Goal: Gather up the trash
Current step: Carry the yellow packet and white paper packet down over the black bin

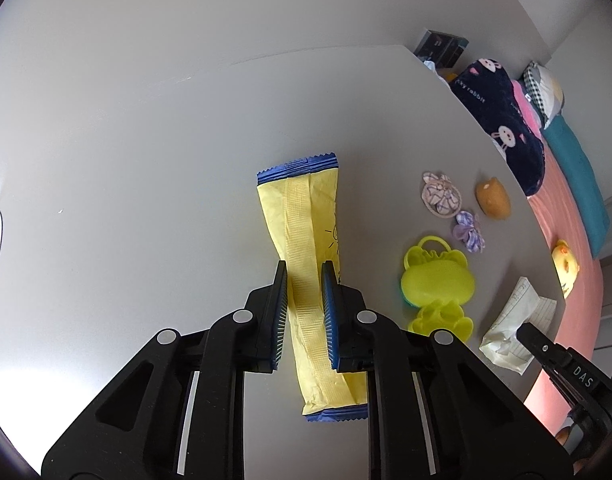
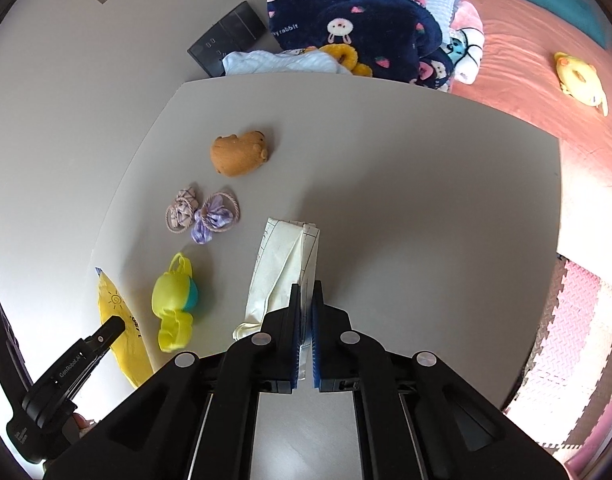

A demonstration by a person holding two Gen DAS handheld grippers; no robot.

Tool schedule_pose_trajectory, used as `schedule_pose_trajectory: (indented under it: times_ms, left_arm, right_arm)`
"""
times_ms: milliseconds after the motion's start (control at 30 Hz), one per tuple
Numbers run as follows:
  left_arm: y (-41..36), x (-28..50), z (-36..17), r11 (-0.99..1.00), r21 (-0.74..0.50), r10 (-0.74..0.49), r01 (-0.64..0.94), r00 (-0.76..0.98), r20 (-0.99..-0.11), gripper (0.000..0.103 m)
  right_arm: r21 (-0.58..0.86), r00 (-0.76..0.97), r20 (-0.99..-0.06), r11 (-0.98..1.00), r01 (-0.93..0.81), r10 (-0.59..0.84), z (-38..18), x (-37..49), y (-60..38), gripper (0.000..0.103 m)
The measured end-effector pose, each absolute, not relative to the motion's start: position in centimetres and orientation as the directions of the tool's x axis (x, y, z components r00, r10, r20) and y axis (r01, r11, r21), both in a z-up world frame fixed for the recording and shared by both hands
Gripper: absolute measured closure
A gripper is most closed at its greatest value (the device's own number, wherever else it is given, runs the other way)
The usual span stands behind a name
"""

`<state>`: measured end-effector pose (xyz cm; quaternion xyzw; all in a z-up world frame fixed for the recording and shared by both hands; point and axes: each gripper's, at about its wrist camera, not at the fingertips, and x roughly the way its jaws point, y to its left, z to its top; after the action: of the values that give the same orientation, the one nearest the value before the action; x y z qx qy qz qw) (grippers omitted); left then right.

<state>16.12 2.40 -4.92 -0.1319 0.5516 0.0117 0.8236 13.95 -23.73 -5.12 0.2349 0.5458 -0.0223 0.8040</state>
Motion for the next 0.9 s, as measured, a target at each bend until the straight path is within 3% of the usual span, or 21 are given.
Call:
schedule_pose_trajectory:
  times_ms: [900]
  left_arm:
    - [-12.3, 6.3, -0.1, 0.958, -0.137, -0.235, 0.253, 0.413, -0.880, 0.087]
  right_arm:
    - [0.321, 0.476, -0.865, 0.902, 0.289, 0.156, -1.0, 0.3, -33.4, 0.097]
